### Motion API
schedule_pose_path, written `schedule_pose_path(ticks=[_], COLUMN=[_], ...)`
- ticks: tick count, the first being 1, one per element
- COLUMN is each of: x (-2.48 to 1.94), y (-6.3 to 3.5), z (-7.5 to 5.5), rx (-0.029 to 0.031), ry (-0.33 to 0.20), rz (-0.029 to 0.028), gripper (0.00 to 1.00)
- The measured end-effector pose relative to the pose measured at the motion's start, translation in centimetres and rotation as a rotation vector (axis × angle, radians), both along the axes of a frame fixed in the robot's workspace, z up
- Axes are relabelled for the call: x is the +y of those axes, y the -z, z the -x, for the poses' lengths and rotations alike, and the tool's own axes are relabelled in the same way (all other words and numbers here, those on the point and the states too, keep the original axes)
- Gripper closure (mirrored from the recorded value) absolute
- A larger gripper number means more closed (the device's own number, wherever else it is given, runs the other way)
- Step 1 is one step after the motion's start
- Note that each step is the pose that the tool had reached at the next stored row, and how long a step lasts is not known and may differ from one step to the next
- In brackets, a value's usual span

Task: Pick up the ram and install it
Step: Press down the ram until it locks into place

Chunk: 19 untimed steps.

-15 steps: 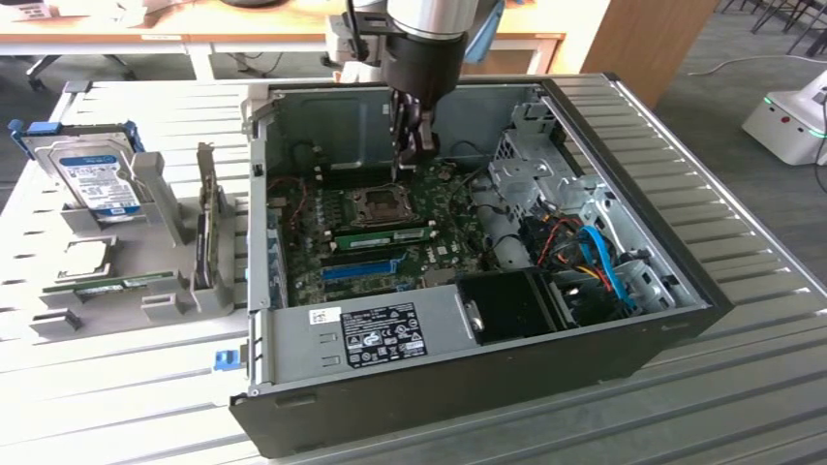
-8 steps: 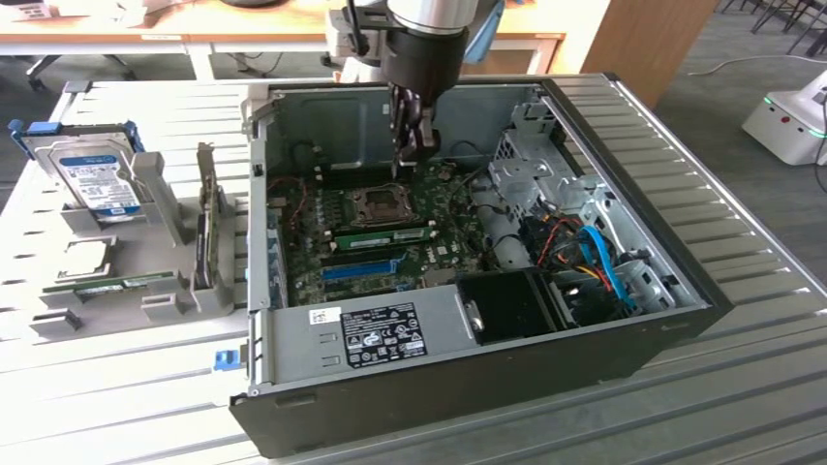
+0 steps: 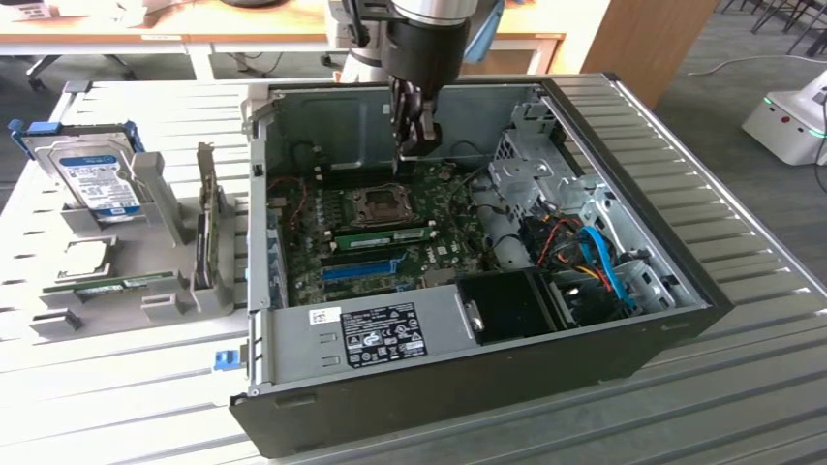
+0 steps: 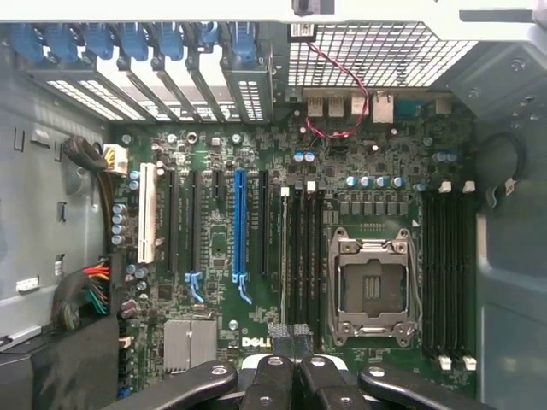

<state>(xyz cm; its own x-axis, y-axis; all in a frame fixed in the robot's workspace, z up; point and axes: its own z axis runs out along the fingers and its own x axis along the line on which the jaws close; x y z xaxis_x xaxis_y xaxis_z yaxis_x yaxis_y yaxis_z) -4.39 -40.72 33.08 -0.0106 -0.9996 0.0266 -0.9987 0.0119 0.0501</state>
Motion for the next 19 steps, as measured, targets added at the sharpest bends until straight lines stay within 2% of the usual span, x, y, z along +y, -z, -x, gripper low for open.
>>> schedule_pose_path(ticks=[9, 19], x=[0.00, 0.00], y=[-0.16, -0.17], z=[-0.01, 0.00], rx=[-0.0042, -0.0044], ry=[0.000, 0.000], rz=[-0.0002, -0.0001], gripper=[0.90, 0.90])
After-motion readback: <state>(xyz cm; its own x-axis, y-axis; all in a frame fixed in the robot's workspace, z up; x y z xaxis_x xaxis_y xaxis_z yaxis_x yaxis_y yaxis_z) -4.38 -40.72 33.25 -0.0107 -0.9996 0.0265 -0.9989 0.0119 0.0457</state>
